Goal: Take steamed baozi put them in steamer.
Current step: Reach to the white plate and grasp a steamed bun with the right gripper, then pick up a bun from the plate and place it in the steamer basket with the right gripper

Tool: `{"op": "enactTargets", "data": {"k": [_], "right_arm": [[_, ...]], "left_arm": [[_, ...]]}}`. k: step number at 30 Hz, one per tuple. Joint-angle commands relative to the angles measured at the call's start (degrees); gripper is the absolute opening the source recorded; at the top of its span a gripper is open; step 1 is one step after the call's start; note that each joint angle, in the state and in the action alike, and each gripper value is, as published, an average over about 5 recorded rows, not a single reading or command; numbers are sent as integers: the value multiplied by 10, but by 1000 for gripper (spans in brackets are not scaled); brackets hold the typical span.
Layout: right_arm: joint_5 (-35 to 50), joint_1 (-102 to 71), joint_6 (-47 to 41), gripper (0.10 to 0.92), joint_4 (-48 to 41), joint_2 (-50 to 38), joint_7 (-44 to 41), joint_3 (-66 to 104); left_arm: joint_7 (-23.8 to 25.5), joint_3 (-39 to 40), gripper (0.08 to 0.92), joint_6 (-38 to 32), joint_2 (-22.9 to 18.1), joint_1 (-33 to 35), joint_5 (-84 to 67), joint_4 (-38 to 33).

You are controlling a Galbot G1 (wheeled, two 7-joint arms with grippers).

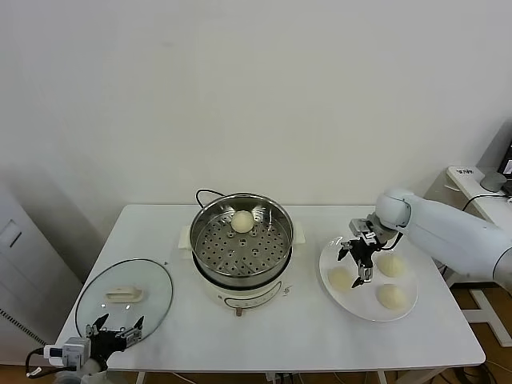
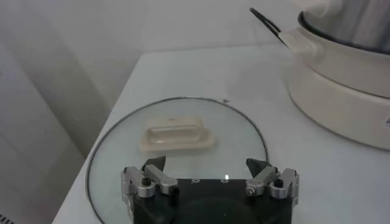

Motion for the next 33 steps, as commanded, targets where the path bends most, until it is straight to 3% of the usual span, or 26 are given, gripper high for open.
{"op": "enactTargets", "data": {"k": [1, 7, 15, 21, 33], "right_arm": [[-15, -35, -6, 772, -26, 15, 8, 29], [-24, -42, -6, 695, -28, 18, 5, 37], [-28, -42, -3, 494, -20, 13, 6, 45], [-16, -14, -5, 450, 8, -1, 1, 26], [229, 327, -81, 450, 164, -63, -1, -212]], "left_arm": [[0, 0, 823, -1, 0, 2, 0, -1], [0, -1, 823, -2, 0, 5, 0, -1], [-1, -2, 823, -2, -2, 6, 1, -1], [-3, -1, 823, 0, -4, 5, 3, -1], [-7, -2, 823, 2, -4, 4, 4, -5]]}}
